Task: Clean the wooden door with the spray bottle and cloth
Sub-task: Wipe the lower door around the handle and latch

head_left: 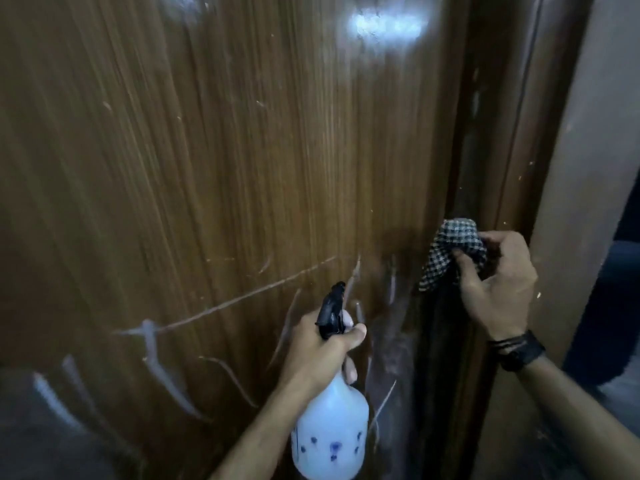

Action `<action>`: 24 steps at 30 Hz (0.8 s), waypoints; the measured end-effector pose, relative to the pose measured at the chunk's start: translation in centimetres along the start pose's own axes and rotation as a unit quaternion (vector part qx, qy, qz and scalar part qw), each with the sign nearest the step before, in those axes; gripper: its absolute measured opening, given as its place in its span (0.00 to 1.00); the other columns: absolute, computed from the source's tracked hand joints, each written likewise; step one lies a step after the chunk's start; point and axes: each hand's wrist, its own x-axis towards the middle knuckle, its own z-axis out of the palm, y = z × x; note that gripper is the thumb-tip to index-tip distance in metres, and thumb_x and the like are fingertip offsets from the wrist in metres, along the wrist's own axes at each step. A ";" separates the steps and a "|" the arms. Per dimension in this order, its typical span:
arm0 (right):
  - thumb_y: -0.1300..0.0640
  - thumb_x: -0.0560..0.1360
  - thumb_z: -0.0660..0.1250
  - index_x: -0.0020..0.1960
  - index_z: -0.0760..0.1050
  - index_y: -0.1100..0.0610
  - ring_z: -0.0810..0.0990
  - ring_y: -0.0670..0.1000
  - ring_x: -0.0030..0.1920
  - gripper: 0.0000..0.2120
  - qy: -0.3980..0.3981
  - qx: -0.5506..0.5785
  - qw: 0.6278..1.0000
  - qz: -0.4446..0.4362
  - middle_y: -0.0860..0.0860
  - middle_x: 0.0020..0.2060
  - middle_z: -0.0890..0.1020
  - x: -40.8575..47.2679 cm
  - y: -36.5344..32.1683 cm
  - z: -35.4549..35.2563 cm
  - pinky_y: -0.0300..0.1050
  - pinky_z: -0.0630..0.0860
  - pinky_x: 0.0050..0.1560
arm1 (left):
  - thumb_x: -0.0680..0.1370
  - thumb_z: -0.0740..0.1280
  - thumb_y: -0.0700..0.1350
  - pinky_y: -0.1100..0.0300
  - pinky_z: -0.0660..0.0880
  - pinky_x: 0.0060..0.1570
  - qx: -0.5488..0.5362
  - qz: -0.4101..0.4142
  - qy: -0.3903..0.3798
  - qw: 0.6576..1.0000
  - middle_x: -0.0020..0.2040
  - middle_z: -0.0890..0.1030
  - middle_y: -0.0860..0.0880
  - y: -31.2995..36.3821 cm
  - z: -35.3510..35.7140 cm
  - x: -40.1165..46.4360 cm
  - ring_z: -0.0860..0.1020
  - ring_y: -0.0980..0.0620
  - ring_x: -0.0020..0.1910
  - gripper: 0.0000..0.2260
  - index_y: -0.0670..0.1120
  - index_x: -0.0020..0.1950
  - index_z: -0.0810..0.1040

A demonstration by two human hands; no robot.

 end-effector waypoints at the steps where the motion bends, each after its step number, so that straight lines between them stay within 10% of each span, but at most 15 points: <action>1: 0.65 0.72 0.75 0.54 0.75 0.64 0.71 0.44 0.48 0.13 0.001 0.001 1.000 -0.011 0.56 0.47 0.77 -0.3 0.7 0.0 0.34 0.65 0.50 | 0.79 0.71 0.42 0.57 0.76 0.34 0.003 0.014 -0.005 1.000 0.26 0.75 0.45 -0.9 0.7 0.4 0.75 0.47 0.22 0.09 0.38 0.49 0.75; 24: 0.67 0.71 0.73 0.61 0.80 0.56 0.78 0.47 0.50 0.20 -0.025 0.158 0.986 -0.038 0.51 0.50 0.78 -9.1 -0.1 7.7 0.39 0.76 0.54 | 0.77 0.69 0.36 0.53 0.72 0.34 0.036 0.084 0.087 0.992 0.29 0.74 0.48 -4.1 2.9 0.8 0.70 0.49 0.22 0.07 0.45 0.43 0.74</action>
